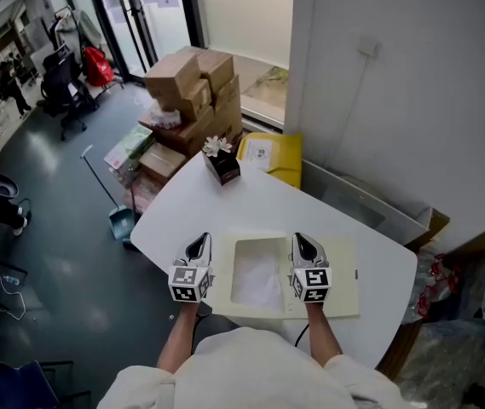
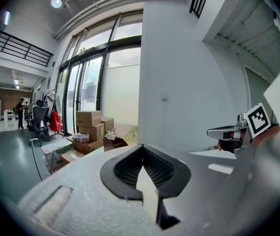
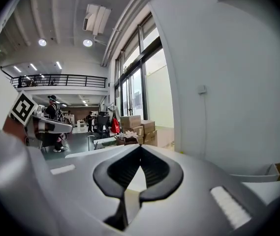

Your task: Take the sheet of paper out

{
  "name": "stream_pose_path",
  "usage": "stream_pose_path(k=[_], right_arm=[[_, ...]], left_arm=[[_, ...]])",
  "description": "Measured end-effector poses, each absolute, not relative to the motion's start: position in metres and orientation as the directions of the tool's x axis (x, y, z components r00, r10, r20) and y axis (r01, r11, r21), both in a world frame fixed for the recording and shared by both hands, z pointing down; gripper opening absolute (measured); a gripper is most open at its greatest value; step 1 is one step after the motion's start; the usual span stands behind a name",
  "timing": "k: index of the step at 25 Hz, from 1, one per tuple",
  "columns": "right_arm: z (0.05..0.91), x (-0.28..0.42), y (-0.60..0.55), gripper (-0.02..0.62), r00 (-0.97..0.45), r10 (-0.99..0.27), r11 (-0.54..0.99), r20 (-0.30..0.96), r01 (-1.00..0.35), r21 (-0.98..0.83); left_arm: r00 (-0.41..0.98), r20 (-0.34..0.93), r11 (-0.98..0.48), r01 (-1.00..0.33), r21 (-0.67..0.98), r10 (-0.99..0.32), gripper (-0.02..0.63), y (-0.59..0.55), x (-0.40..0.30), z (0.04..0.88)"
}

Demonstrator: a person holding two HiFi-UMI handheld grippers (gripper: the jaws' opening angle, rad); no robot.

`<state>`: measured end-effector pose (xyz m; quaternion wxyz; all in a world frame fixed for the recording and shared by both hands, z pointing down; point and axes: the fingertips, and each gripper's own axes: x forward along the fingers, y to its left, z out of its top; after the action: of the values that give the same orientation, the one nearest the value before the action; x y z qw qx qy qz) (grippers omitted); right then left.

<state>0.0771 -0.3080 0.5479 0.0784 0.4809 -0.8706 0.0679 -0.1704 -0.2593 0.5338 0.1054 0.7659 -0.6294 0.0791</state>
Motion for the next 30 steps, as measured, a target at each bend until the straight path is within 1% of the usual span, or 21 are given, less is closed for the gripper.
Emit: stream_pose_path(k=[6, 11, 22, 30], right_arm=[[0.560, 0.080, -0.326, 0.002, -0.528, -0.824, 0.516, 0.206, -0.849, -0.110], [0.567, 0.078, -0.334, 0.002, -0.521, -0.824, 0.507, 0.224, -0.854, -0.117], [0.567, 0.060, -0.338, 0.003, -0.454, -0.852, 0.470, 0.260, -0.883, -0.002], [0.591, 0.052, -0.331, 0.003, -0.440, -0.834, 0.469, 0.333, -0.883, 0.005]], left_arm=[[0.180, 0.293, -0.173, -0.984, 0.050, -0.939, 0.006, -0.272, -0.172, 0.546], [0.196, 0.302, -0.186, -0.981, 0.061, -0.933, 0.006, -0.286, -0.175, 0.555], [0.283, 0.301, -0.263, -0.959, 0.106, -0.911, 0.006, -0.306, -0.191, 0.570], [0.316, 0.338, -0.287, -0.948, 0.135, -0.886, 0.006, -0.306, -0.195, 0.595]])
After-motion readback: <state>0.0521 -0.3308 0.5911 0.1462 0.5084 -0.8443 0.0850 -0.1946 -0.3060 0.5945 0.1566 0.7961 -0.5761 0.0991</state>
